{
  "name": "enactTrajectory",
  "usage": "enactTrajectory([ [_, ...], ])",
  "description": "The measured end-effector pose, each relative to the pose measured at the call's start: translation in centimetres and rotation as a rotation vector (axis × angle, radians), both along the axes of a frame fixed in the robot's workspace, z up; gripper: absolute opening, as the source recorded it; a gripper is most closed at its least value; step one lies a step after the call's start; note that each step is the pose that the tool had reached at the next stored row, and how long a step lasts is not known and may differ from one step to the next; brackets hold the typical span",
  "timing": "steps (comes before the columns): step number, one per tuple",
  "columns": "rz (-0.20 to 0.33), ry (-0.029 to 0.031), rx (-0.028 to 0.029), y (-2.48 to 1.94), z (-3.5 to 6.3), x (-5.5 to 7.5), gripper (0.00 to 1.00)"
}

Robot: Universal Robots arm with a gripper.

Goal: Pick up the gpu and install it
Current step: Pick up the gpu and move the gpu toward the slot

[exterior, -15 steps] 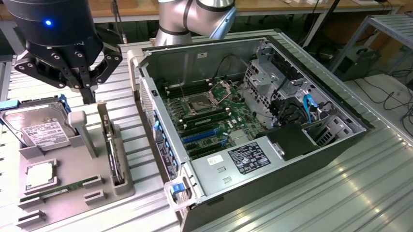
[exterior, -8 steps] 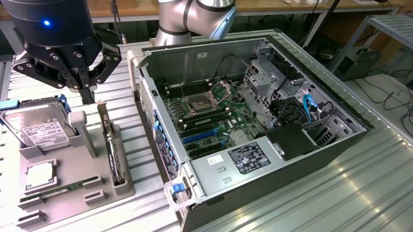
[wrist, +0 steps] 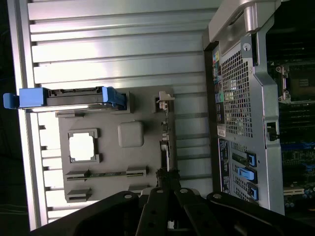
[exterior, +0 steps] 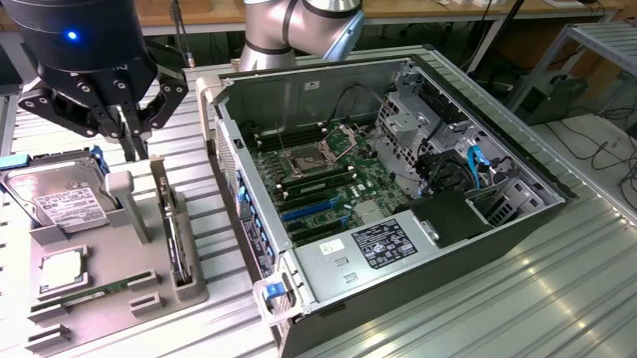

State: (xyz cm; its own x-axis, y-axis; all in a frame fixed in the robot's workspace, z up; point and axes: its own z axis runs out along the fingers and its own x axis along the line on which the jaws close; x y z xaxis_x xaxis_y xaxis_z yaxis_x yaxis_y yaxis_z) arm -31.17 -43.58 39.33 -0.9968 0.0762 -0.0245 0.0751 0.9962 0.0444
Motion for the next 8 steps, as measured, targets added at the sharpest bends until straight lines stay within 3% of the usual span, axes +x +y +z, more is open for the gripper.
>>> enactTrajectory([
  [3, 0.000, 0.0000, 0.0000, 0.00, 0.00, 0.00, 0.30],
  [6, 0.000, 0.0000, 0.0000, 0.00, 0.00, 0.00, 0.36],
  [8, 0.000, 0.0000, 0.0000, 0.00, 0.00, 0.00, 0.48],
])
